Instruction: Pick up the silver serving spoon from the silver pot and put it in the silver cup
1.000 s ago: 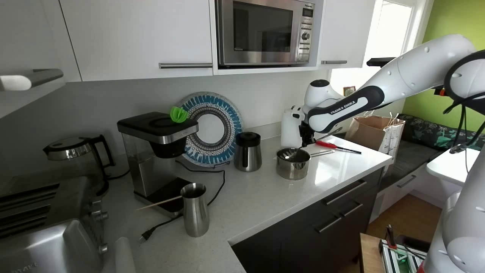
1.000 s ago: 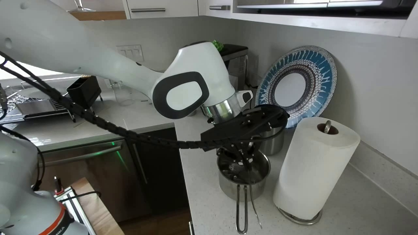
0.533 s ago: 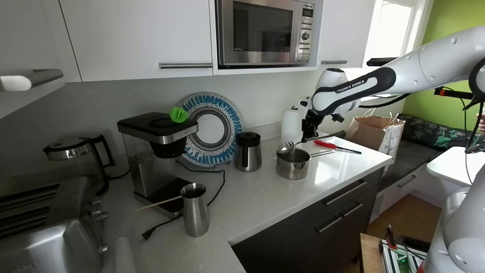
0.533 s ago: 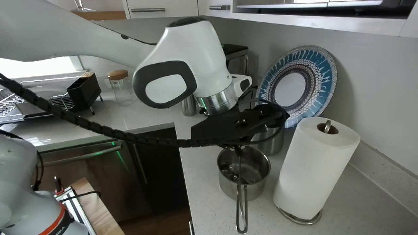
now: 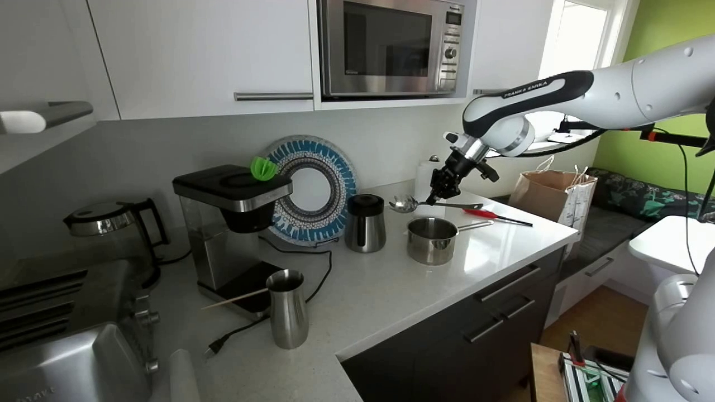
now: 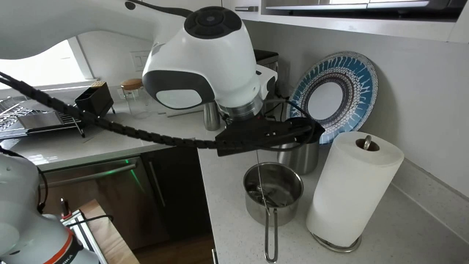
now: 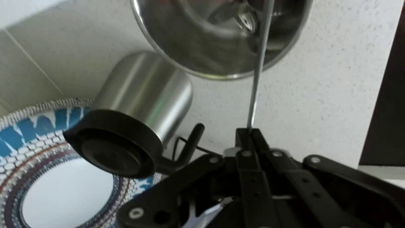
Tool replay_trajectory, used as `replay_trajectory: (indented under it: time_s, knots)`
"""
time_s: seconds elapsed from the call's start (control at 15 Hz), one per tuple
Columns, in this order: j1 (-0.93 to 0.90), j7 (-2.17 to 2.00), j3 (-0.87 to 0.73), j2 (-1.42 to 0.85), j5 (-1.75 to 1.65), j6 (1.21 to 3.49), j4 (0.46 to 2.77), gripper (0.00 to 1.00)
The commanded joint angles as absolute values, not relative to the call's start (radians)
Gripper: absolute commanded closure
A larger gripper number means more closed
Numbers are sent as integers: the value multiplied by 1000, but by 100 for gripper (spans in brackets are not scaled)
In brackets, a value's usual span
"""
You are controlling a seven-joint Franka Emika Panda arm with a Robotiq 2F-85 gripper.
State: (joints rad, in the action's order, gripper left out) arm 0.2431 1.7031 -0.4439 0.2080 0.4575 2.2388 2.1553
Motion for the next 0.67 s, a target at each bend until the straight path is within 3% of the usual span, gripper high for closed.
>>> replay_trajectory:
  time_s: [0.0,0.6]
  knots:
    - [206,1820,-441,278,537,2113,2129,99]
    - [136,1843,-375,380,623,1970,2114,96]
